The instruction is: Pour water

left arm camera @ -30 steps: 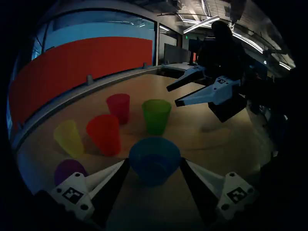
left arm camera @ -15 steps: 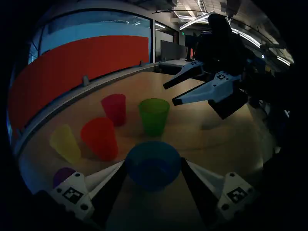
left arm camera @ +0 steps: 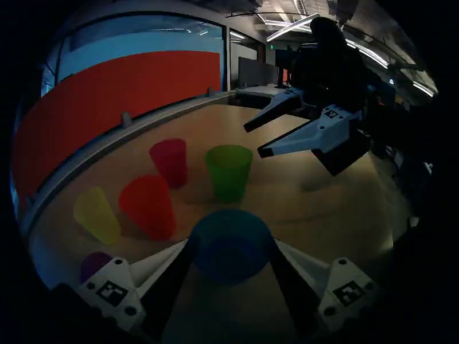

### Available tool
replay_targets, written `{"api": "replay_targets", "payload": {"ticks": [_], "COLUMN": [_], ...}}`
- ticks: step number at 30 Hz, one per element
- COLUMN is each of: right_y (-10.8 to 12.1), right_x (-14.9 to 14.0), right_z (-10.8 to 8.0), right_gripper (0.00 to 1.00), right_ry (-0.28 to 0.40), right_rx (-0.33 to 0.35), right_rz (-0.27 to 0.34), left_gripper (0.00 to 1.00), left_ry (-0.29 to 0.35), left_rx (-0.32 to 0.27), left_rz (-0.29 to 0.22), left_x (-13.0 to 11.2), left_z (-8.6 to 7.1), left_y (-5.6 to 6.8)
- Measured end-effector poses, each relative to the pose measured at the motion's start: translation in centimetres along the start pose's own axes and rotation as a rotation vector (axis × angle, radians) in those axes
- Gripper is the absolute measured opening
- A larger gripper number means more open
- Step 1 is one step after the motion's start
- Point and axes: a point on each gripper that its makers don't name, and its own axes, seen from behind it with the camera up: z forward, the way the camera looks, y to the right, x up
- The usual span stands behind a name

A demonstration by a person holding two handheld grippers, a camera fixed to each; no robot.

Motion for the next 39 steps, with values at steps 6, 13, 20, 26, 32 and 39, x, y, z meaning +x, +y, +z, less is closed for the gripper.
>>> {"api": "replay_targets", "payload": {"ticks": [6, 13, 20, 26, 32, 39], "right_y": [-0.3, -0.5, -0.6, -0.2, 0.0, 0.0], "right_x": [-0.5, -1.2, -1.5, -1.8, -2.2, -2.3], "right_z": [0.5, 1.6, 3.2, 4.4, 5.4, 6.2], "right_gripper": [0.99, 0.99, 0.99, 0.99, 0.99, 0.99], "right_ry": [-0.014, -0.037, -0.057, -0.077, -0.092, -0.099], "right_rx": [0.007, 0.017, 0.024, 0.014, 0.01, 0.009], "right_rz": [-0.005, -0.006, -0.004, -0.009, -0.005, -0.011], "left_gripper": [0.88, 0.88, 0.88, 0.88, 0.88, 0.88], "left_ry": [-0.001, -0.003, -0.005, -0.005, -0.003, -0.003], "left_rx": [0.0, 0.005, 0.007, 0.005, 0.009, 0.012], "left_rz": [-0.002, -0.006, -0.007, -0.011, -0.012, -0.011], "left_x": [-0.1, -0.2, -0.3, -0.3, -0.3, -0.4], "left_z": [-0.1, -0.3, -0.4, -0.6, -0.7, -0.8], "left_y": [0.0, -0.3, -0.3, -0.2, -0.5, -0.6]}}
